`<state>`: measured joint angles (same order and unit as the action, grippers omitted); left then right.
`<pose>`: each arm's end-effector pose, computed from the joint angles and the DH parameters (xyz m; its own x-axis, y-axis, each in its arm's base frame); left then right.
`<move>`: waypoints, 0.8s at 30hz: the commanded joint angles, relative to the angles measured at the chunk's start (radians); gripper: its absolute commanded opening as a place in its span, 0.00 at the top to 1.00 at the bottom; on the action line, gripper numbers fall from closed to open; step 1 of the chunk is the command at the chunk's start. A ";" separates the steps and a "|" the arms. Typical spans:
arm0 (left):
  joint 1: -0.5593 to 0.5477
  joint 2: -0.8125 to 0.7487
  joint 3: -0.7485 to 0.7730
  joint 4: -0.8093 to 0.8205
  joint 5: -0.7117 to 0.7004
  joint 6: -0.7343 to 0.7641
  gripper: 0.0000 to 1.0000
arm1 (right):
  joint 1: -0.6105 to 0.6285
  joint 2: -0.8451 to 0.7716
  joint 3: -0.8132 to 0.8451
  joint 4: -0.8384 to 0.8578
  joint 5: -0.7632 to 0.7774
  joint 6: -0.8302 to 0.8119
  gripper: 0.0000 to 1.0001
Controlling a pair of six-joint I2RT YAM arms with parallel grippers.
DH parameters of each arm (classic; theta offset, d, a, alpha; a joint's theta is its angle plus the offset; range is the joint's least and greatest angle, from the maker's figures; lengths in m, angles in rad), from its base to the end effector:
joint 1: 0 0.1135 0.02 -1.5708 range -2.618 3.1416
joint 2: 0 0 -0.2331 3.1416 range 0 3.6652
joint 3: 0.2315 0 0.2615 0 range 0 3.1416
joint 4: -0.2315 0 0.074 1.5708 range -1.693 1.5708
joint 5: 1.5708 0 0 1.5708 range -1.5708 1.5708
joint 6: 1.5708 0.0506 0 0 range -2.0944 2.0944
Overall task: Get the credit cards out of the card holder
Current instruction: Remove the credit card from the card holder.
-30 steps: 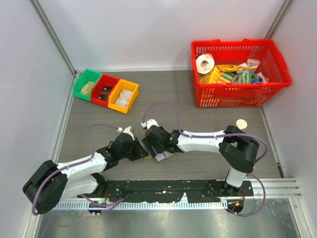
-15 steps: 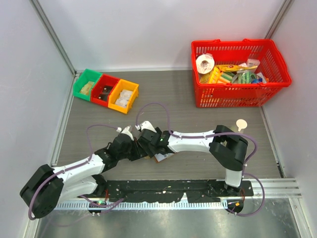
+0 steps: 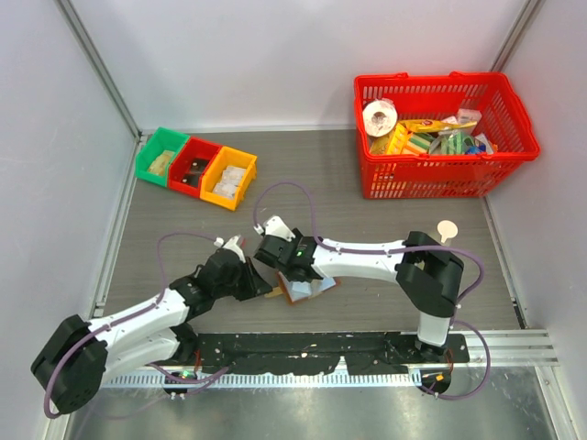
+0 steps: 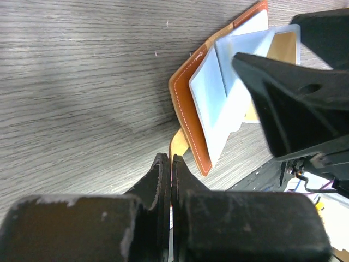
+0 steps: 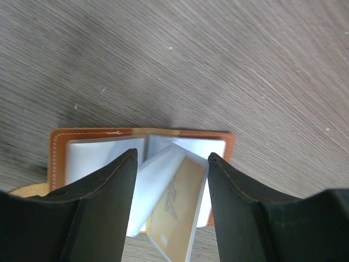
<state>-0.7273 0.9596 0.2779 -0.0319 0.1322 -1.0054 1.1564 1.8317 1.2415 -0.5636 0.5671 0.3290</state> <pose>0.1566 -0.1483 0.1093 -0.8813 -0.3361 -0.3322 -0.0199 0.7287 -0.6846 0.1748 0.3298 0.1402 -0.5695 -0.6180 -0.5420 -0.5288 0.7803 -0.3340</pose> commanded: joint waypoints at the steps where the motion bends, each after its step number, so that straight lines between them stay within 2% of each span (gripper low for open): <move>1: -0.006 -0.048 0.012 -0.086 -0.046 0.037 1.00 | -0.003 -0.097 0.009 -0.044 0.094 -0.005 0.42; 7: -0.006 -0.033 0.043 -0.119 -0.124 0.065 1.00 | -0.050 -0.187 -0.103 0.010 0.056 0.001 0.42; 15: -0.003 0.065 0.083 -0.074 -0.219 0.088 0.99 | -0.113 -0.319 -0.260 0.231 -0.208 0.027 0.43; 17: -0.003 0.077 0.092 -0.080 -0.252 0.099 0.95 | -0.132 -0.328 -0.295 0.277 -0.255 0.041 0.43; 22: -0.003 0.082 0.119 -0.099 -0.256 0.116 0.94 | -0.146 -0.322 -0.375 0.390 -0.309 0.114 0.44; 23: -0.003 0.085 0.121 -0.102 -0.249 0.117 0.91 | -0.146 -0.321 -0.381 0.398 -0.311 0.129 0.44; 24: -0.003 0.082 0.122 -0.108 -0.243 0.119 0.82 | -0.143 -0.315 -0.392 0.418 -0.312 0.137 0.44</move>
<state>-0.7273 1.0393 0.3595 -0.1333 -0.0872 -0.9115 1.0122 1.5299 0.8818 -0.2825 0.3069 0.3897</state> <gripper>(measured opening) 0.083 0.565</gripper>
